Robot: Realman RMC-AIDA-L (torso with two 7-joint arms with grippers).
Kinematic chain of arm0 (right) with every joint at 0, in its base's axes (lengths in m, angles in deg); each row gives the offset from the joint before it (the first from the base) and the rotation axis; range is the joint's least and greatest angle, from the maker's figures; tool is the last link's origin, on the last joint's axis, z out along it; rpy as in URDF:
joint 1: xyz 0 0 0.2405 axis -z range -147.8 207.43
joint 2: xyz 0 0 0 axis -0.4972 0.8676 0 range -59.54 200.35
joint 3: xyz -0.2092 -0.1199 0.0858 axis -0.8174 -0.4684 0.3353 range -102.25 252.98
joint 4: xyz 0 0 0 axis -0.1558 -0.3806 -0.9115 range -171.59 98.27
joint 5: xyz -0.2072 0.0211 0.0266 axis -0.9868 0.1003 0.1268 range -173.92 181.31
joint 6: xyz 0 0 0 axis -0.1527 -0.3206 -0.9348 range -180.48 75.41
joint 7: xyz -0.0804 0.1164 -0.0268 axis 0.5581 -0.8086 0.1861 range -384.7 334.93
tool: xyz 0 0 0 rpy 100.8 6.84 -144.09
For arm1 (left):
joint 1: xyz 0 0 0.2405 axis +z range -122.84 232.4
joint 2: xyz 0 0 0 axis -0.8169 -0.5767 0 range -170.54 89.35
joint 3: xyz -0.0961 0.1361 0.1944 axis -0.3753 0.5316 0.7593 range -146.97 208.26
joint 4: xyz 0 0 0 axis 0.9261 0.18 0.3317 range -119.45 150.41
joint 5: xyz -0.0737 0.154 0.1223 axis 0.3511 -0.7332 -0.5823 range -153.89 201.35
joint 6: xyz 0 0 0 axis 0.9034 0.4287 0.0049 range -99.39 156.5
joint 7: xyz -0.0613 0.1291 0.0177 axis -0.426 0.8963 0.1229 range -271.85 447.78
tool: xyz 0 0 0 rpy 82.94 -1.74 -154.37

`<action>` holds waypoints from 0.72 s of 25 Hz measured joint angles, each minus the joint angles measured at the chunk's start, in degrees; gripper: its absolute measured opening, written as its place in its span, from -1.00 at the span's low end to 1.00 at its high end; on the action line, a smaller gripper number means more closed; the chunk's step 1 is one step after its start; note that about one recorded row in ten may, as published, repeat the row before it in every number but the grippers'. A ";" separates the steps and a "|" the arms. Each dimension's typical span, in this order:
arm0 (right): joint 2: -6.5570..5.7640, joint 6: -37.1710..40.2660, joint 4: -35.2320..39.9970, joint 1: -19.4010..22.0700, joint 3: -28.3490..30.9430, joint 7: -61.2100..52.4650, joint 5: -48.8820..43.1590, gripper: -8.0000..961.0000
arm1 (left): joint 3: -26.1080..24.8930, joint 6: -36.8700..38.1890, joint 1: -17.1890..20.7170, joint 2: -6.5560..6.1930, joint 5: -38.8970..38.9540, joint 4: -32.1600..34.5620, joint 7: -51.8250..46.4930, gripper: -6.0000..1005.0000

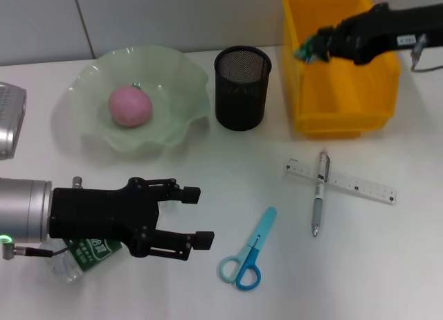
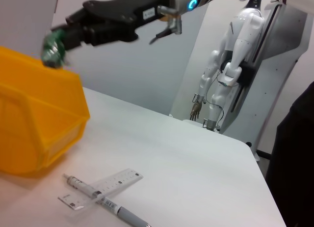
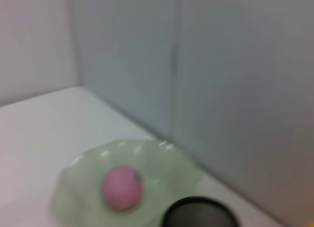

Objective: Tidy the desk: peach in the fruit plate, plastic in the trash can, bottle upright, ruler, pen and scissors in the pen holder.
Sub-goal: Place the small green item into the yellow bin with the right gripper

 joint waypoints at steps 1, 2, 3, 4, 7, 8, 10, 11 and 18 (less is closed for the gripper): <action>0.15 -3.19 -0.40 0.08 0.96 -0.44 0.29 -0.63 | -0.04 0.00 0.00 0.00 0.00 -0.02 0.00 0.71; 0.15 -3.19 -0.40 0.08 0.96 -0.44 0.29 -0.63 | -0.04 0.00 0.00 0.00 0.00 -0.02 0.00 0.71; 0.22 -4.97 -0.66 0.13 1.39 -0.59 0.39 -0.63 | -0.07 0.00 0.00 0.01 0.00 -0.05 0.00 0.71; 0.29 -6.10 -0.85 0.19 1.57 -0.58 0.56 -0.63 | -0.09 0.00 0.00 0.01 0.01 -0.05 0.00 0.71; 0.43 -10.71 -1.95 0.56 1.44 -0.35 1.99 -0.63 | -0.20 0.00 0.00 0.09 0.10 -0.11 0.00 0.71; 0.45 -12.30 -2.49 0.63 1.23 -0.27 2.45 -0.63 | -0.22 -0.03 -0.01 0.11 0.13 -0.14 0.00 0.71; 0.46 -15.03 -3.58 0.56 0.94 -0.26 2.75 -0.63 | -0.25 -0.14 -0.10 0.15 0.21 -0.14 0.00 0.71; 0.64 -18.02 -4.79 0.23 0.80 -0.22 2.76 -0.62 | -0.26 -0.22 -0.15 0.19 0.22 -0.14 0.00 0.71; 1.46 -27.25 -8.05 -0.22 -1.50 -0.23 2.71 -0.62 | -1.32 -0.31 -0.24 0.20 0.22 -0.30 0.00 0.71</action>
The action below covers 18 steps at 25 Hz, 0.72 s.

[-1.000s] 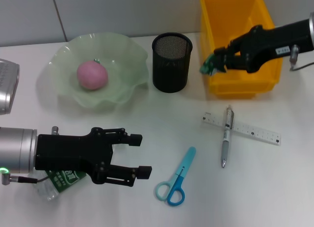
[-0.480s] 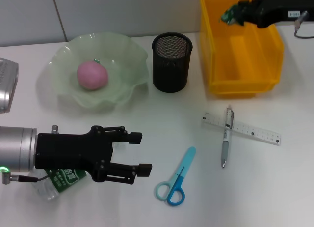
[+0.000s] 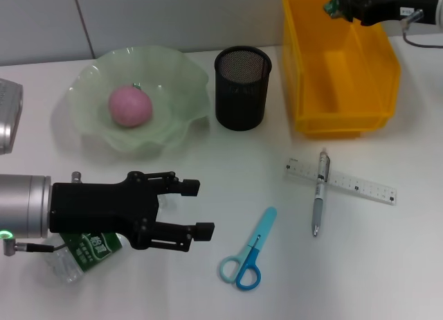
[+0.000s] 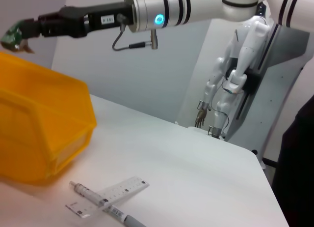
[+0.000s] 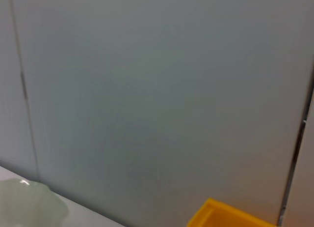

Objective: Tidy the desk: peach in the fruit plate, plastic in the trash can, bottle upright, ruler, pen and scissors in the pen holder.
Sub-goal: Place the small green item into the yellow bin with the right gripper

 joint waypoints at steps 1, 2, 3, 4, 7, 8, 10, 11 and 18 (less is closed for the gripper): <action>0.06 -1.00 -0.44 -0.07 -0.65 0.00 0.00 -0.62 | -0.12 -0.02 -0.01 0.00 0.00 -0.01 0.00 0.71; 0.07 -2.05 -1.24 -0.29 -1.39 0.00 -0.10 -0.62 | -0.12 -0.02 -0.01 0.00 0.00 -0.01 0.00 0.71; 0.05 -3.38 -2.70 -0.80 -2.33 -0.01 -0.27 -0.62 | -0.12 -0.02 -0.01 0.00 0.00 -0.01 0.00 0.71; 0.05 -3.38 -2.70 -0.80 -2.33 -0.01 -0.27 -0.62 | -0.17 -0.07 -0.01 0.00 0.00 -0.02 0.00 0.71; -0.18 -3.91 -3.82 -1.28 -2.86 -0.13 -0.39 -0.62 | -0.17 -0.18 -0.07 0.00 0.00 -0.02 0.00 0.71; -0.24 -3.98 -3.95 -1.34 -2.88 -0.14 -0.32 -0.62 | -0.17 -0.18 -0.07 0.00 0.00 -0.02 0.00 0.71; -0.31 -4.05 -3.99 -1.36 -2.85 -0.17 -0.23 -0.62 | -0.17 -0.18 -0.07 0.00 0.00 -0.02 0.00 0.71; -0.31 -4.05 -3.99 -1.36 -2.85 -0.17 -0.23 -0.60 | -0.17 -0.18 -0.07 0.00 0.00 -0.02 0.00 0.71; -0.66 -3.97 -4.69 -1.25 -2.46 -0.33 -0.15 -0.43 | -0.16 -0.73 -0.28 0.04 -0.04 -0.02 0.00 0.71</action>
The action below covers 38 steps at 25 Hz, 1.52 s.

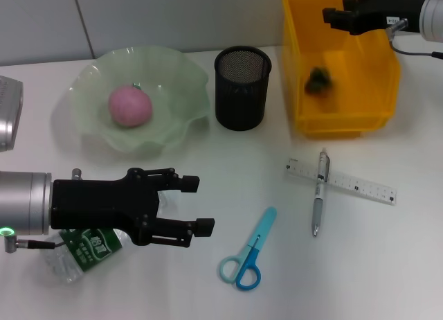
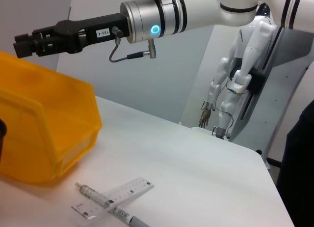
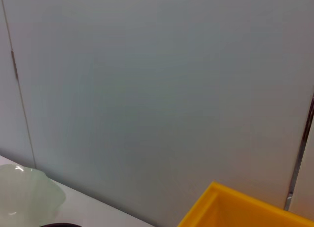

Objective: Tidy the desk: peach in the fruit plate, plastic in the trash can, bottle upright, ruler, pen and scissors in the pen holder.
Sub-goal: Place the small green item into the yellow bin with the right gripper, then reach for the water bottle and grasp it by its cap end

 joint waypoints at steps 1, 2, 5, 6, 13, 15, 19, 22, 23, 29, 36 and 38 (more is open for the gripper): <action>0.00 0.00 0.00 0.00 0.00 0.00 0.00 -0.41 | 0.00 0.00 0.00 0.00 0.00 0.00 0.00 0.71; -0.03 0.10 0.14 0.08 -0.04 0.00 0.00 -0.39 | 0.00 -0.01 0.00 0.01 -0.01 0.00 0.00 0.71; -0.11 0.29 0.42 0.24 -0.05 -0.06 0.04 -0.20 | 0.00 -0.01 0.00 0.03 -0.01 0.00 0.00 0.71; -0.11 0.29 0.42 0.24 -0.05 -0.06 0.04 -0.12 | 0.00 -0.01 0.00 0.04 -0.01 0.00 0.00 0.71; -0.14 0.03 0.48 0.36 0.18 -0.16 0.15 0.29 | 0.00 -0.01 -0.07 0.04 0.00 0.00 0.00 0.71; -0.13 -0.02 0.53 0.40 0.19 -0.17 0.21 0.33 | 0.00 -0.01 -0.08 0.04 0.00 0.00 0.00 0.71; -0.05 0.25 0.92 0.41 0.17 -0.17 0.23 0.33 | 0.00 -0.01 -0.09 0.04 0.00 0.00 0.00 0.71; 0.11 0.29 1.36 0.50 0.08 -0.17 0.23 0.33 | 0.00 -0.01 -0.09 0.04 0.00 0.00 -0.05 0.71; 0.20 0.30 1.50 0.55 0.02 -0.17 0.23 0.33 | 0.00 -0.01 -0.09 0.04 0.00 0.00 -0.11 0.71; 0.42 0.30 1.62 0.58 -0.20 -0.17 0.24 0.33 | 0.00 -0.07 -0.06 0.04 0.00 0.00 -0.26 0.71; 0.68 1.97 2.83 1.28 -0.27 0.35 3.47 0.33 | -0.98 0.04 0.06 0.04 0.00 0.00 -0.12 0.71; 0.67 3.43 3.74 1.97 -0.27 0.47 5.44 0.33 | -1.08 0.04 0.06 0.04 0.00 0.00 -0.08 0.71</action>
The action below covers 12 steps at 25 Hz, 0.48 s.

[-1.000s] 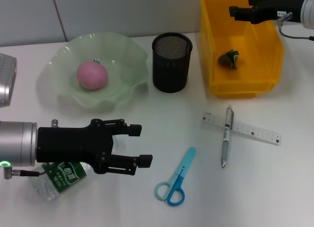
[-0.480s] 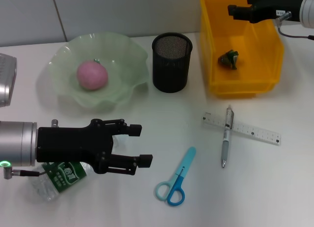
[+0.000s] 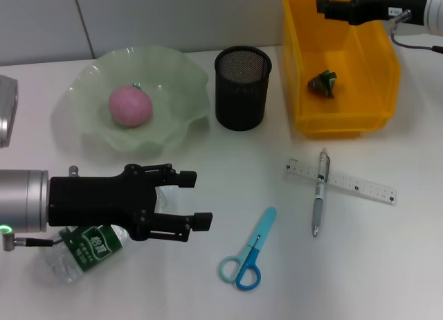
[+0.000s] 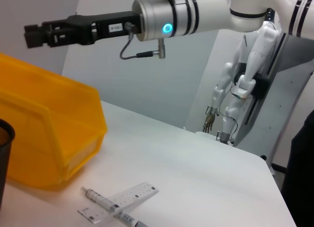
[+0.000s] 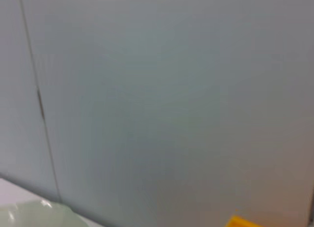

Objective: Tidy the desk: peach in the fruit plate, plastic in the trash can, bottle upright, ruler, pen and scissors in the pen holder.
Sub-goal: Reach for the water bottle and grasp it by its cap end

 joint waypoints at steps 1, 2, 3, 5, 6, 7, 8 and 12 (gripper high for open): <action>-0.03 0.80 0.52 0.41 0.00 0.04 1.10 0.33 | -0.16 0.01 0.01 0.00 0.00 0.00 0.02 0.71; -0.12 2.52 1.64 1.45 0.01 0.10 3.85 0.33 | -0.37 0.02 0.04 0.00 0.03 0.00 0.03 0.71; -0.12 2.52 1.64 1.45 0.01 0.10 3.85 0.33 | -0.39 0.03 0.06 0.00 0.04 0.00 0.04 0.71; -0.21 3.91 2.48 2.47 0.16 0.10 6.82 0.33 | -0.42 0.03 0.10 0.00 0.05 0.00 0.04 0.71; -0.26 4.77 2.94 3.03 0.26 0.03 8.30 0.33 | -0.42 0.03 0.10 0.00 0.05 0.00 0.04 0.71; -0.37 5.83 3.67 3.82 0.44 -0.78 9.75 0.33 | -0.42 0.04 0.11 0.00 0.08 0.00 0.06 0.71; -0.37 5.83 3.67 3.82 0.44 -0.78 9.75 0.33 | -0.42 0.04 0.12 0.00 0.10 0.00 0.06 0.71; -0.88 9.70 4.46 5.29 0.70 -2.59 12.54 0.33 | -0.42 0.04 0.13 0.00 0.12 0.00 0.07 0.71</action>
